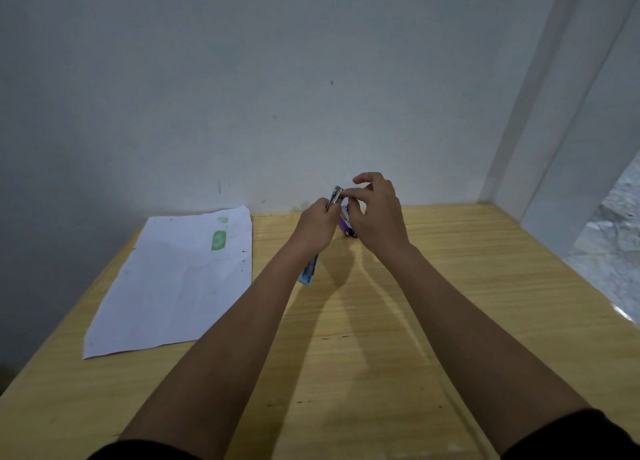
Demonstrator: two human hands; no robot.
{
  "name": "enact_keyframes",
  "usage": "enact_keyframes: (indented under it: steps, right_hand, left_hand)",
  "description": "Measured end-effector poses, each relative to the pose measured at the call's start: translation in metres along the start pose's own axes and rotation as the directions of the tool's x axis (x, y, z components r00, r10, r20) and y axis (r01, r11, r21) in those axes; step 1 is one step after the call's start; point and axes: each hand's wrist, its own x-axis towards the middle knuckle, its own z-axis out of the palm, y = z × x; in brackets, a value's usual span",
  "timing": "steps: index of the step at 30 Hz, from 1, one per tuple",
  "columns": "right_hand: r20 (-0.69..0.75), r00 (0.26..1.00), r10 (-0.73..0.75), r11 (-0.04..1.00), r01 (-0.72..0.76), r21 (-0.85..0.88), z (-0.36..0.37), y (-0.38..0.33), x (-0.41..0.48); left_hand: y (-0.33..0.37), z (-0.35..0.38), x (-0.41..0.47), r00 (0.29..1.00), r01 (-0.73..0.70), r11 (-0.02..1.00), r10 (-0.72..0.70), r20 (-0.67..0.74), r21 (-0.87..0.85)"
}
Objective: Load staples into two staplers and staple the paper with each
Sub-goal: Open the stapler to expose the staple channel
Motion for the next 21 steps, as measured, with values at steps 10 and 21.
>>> enact_keyframes:
  steps: [10,21]
  right_hand:
    - [0.001,0.997,0.072,0.985,-0.071,0.156,0.001,0.001,-0.001]
    - [0.66,0.471,0.585,-0.416,-0.524,0.743,0.008,0.005,-0.017]
  left_hand:
    - [-0.006,0.0,0.001,1.0,0.013,1.0,-0.013,0.001,0.02]
    - [-0.003,0.007,-0.01,0.89,-0.342,0.551,0.449,0.075,0.762]
